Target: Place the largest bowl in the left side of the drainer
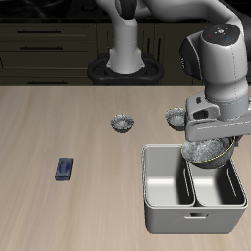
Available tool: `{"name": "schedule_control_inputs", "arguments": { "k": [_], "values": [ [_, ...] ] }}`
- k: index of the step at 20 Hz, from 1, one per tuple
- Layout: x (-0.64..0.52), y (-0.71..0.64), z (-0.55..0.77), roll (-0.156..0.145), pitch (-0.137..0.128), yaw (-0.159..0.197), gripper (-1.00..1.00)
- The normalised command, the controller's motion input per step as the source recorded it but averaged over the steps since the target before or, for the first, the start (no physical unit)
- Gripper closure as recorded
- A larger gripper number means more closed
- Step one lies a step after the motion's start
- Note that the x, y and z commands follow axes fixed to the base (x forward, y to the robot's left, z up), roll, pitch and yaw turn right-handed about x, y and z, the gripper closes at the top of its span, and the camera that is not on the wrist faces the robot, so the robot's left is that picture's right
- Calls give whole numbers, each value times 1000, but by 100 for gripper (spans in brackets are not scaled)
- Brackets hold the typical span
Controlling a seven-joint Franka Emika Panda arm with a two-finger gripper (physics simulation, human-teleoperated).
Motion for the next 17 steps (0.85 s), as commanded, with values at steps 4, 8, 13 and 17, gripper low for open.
{"name": "schedule_control_inputs", "arguments": {
  "k": [4, 8, 13, 17],
  "values": [
    [48, 27, -214, 5, 36, 6, 100],
    [42, 9, -179, 8, 26, 14, 100],
    [63, -34, -176, -10, 45, 25, 100],
    [58, -70, -139, -21, 45, -35, -100]
  ]
}}
